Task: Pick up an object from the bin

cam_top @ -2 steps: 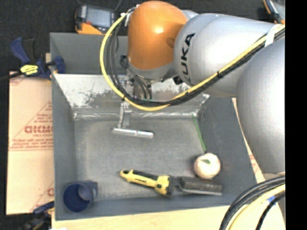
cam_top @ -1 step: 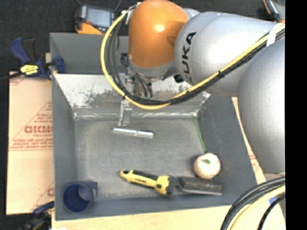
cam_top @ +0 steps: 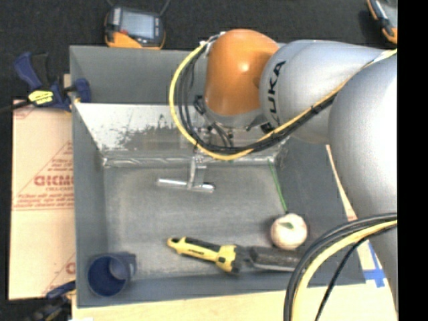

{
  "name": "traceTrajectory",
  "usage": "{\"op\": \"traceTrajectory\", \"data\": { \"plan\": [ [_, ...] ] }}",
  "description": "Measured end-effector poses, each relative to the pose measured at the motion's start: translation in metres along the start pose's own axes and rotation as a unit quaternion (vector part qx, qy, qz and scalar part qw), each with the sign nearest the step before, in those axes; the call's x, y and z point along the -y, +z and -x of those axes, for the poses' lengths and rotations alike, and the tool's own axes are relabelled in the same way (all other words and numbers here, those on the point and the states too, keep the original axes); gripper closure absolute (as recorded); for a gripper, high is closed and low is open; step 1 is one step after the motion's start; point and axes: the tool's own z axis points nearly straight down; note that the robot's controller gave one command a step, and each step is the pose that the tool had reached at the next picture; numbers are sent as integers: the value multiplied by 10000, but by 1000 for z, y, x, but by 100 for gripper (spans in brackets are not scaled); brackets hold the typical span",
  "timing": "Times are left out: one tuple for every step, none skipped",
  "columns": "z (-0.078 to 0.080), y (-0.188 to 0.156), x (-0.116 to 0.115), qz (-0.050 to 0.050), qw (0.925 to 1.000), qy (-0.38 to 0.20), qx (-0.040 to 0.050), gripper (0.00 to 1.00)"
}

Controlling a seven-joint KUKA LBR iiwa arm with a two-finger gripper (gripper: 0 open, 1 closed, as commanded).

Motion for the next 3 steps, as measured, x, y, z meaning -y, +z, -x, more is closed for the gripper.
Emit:
{"op": "traceTrajectory", "data": {
  "plan": [
    [-4, -3, -1, 28, 9998, -208, 68, 0],
    [1, 8, 5, 23, 9984, 553, 59, 0],
    [2, 89, -1, 22, 9992, 393, 29, 0]
  ]
}}
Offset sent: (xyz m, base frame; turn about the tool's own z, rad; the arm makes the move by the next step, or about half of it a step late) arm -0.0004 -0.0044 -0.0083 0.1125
